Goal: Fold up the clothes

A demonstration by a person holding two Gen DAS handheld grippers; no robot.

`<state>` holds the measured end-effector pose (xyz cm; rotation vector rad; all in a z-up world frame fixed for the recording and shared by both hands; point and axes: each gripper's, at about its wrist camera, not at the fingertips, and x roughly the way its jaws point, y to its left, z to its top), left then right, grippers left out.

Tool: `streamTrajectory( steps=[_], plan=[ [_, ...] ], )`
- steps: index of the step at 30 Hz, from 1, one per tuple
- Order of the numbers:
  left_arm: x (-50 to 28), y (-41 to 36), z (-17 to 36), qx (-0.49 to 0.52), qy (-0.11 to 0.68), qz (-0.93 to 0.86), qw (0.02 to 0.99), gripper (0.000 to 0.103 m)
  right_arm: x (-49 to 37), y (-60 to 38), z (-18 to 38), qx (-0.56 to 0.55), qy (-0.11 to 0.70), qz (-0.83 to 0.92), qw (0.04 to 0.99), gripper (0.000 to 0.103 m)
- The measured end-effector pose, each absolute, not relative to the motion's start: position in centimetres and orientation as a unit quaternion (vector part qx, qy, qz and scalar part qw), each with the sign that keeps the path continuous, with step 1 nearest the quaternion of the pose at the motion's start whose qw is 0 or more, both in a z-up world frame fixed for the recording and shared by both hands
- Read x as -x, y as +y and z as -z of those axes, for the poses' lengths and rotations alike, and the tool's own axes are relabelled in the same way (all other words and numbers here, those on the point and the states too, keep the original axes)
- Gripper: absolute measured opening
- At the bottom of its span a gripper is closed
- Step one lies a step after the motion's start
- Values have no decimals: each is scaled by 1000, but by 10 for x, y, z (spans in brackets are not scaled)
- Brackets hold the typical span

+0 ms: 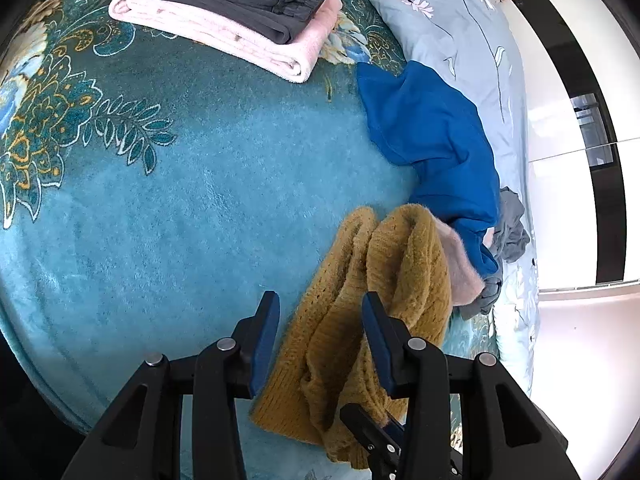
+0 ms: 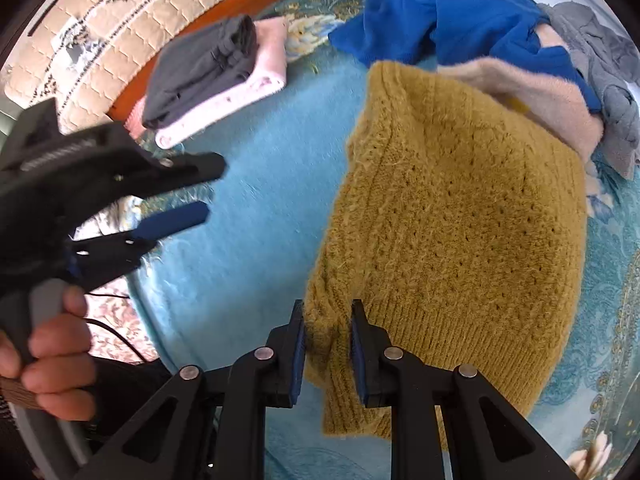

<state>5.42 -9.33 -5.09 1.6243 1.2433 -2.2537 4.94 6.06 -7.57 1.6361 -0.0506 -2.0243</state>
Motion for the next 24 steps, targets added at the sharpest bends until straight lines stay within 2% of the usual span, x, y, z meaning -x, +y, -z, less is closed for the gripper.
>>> streamTrajectory(
  steps=[6,10,12,14,18,24],
  plan=[
    [-48,-87,61,-550,402,731,46,44,-58,45,113,-635,-6,724,268,22],
    [-45,-82,65,-560,394,728,35,44,-58,45,118,-637,-26,723,266,28],
    [-43,-77,66,-565,387,728,26,44,-57,46,115,-633,-28,723,275,34],
    [-40,-72,67,-571,379,728,17,44,-59,50,110,-627,-39,721,291,51],
    [-37,-64,72,-583,366,725,10,44,-63,66,100,-616,-46,731,290,52],
    [-24,-44,74,-582,340,739,-23,45,-56,149,87,-597,-150,759,212,52]
  ],
)
